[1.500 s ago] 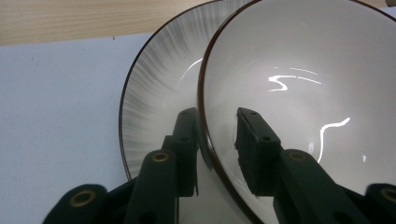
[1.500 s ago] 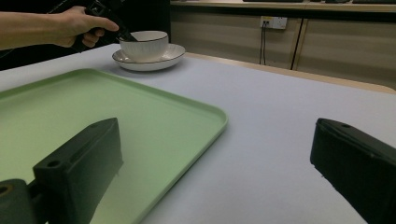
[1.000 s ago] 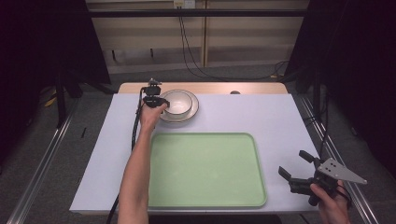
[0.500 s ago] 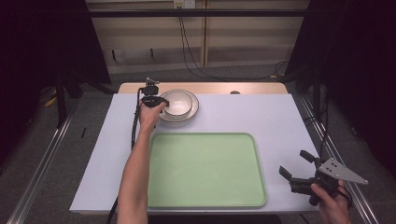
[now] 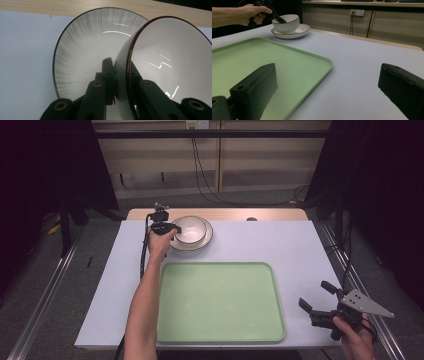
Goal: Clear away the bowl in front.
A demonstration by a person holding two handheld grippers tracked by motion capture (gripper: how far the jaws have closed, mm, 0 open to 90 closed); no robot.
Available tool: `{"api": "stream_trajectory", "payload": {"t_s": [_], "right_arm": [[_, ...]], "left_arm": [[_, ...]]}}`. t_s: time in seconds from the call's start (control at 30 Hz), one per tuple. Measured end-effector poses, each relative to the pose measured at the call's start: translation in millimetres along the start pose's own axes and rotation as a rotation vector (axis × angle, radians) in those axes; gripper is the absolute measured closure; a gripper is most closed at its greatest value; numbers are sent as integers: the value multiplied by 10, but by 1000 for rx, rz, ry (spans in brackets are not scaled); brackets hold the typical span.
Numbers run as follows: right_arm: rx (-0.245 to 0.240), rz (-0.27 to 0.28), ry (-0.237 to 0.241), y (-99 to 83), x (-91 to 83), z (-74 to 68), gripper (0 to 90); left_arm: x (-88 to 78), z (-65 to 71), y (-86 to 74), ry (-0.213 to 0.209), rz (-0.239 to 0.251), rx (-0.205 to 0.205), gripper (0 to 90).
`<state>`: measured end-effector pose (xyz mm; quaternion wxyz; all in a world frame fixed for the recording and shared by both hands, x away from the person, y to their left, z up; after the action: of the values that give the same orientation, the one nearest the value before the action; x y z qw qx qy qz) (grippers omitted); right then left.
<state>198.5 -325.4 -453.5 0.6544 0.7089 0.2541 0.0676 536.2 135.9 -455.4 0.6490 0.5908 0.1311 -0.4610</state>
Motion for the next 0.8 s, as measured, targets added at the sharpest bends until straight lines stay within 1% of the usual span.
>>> {"api": "stream_trajectory", "payload": {"t_s": [0.1,0.13,0.2,0.23,0.27,0.33,0.37,0.4,0.5,0.53,0.6,0.7,0.73,0.77,0.8], "right_arm": [[2,-3,1,2,-5,-5,17],[1,-2,1,3,-5,-6,17],[1,-1,0,4,-7,-6,17],[0,-1,0,3,-7,-5,18],[-2,2,-1,4,-6,-1,18],[0,2,-2,3,-6,2,17],[2,3,-5,4,-6,3,18],[3,4,-3,4,-7,2,17],[4,5,-4,6,-10,1,17],[4,6,-4,6,-10,0,18],[0,10,-5,8,-11,2,17],[6,9,-2,10,-7,-3,18],[2,9,-1,9,-4,0,18],[0,5,3,8,-6,1,17],[-1,6,4,8,-7,0,17]], "left_arm": [[-43,-3,7,-3,3,6,822],[-52,2,9,-4,14,-1,822],[-85,-4,19,-13,10,4,822],[-97,-2,25,-11,21,0,822],[-115,-6,31,-14,19,3,822],[-139,-8,38,-17,28,-4,822],[-154,-6,40,-17,28,-6,822],[-167,-13,40,-17,29,1,822],[-196,-8,36,-21,36,-11,822],[-207,-12,34,-20,34,-2,822],[-229,-3,32,-20,41,-10,822],[-263,5,28,-29,43,-14,822],[-271,1,28,-27,47,-8,822],[-287,1,27,-33,40,-4,822],[-296,6,29,-31,43,-7,822]]}}
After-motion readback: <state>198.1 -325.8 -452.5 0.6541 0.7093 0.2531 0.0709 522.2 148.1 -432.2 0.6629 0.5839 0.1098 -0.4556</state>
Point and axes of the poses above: each handheld gripper's, and its own axes: x roughly forward along the jaws, y roughly out of its top, z roughly to its right, the point moved 2 cm from there along x, roughly forward along the jaws, and after that the axes turned 6 degrees about x, right-handed, at the moved point
